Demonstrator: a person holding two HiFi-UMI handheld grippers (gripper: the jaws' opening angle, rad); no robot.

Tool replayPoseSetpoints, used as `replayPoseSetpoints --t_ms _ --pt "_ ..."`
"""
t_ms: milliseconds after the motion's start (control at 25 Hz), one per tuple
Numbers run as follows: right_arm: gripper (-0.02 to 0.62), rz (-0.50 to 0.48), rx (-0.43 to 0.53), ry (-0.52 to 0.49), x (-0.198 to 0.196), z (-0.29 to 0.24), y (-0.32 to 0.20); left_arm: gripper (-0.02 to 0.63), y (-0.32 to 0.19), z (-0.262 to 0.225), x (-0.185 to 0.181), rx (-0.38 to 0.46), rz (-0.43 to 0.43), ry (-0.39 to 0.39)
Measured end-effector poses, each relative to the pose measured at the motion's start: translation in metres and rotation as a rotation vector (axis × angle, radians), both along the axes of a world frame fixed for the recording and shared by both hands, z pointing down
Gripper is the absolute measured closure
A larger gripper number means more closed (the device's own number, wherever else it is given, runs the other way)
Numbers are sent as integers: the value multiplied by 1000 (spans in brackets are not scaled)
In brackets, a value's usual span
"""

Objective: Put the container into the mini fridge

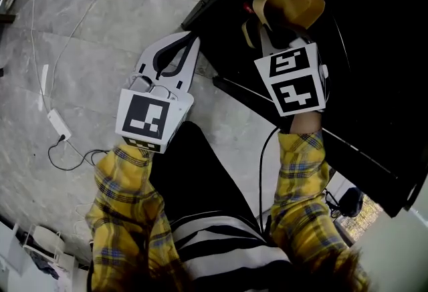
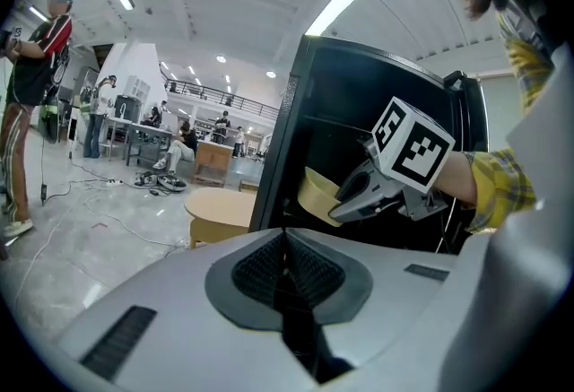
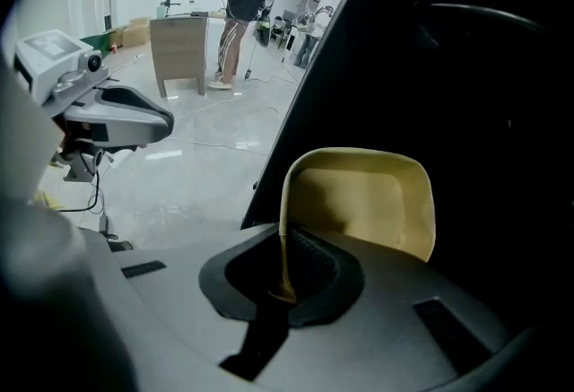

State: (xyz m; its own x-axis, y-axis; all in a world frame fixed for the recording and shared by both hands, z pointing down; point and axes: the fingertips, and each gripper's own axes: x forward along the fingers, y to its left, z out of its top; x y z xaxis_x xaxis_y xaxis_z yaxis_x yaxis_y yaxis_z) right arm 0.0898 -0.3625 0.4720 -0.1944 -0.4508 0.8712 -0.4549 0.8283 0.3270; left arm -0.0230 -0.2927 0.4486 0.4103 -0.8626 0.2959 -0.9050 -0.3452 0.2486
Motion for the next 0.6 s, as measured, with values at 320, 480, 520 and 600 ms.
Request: replayPoseSetpoints --t_ms 320,480,520,600 --pt "566 38 35 63 11 11 -31 588 -12 10 7 3 1 6" --pt "566 65 34 63 13 17 -45 588 -17 14 5 7 -1 8" --pt "566 66 34 60 14 18 -48 588 -19 15 5 9 -2 7" --pt "566 64 39 58 15 20 -51 588 -21 16 6 9 -8 9"
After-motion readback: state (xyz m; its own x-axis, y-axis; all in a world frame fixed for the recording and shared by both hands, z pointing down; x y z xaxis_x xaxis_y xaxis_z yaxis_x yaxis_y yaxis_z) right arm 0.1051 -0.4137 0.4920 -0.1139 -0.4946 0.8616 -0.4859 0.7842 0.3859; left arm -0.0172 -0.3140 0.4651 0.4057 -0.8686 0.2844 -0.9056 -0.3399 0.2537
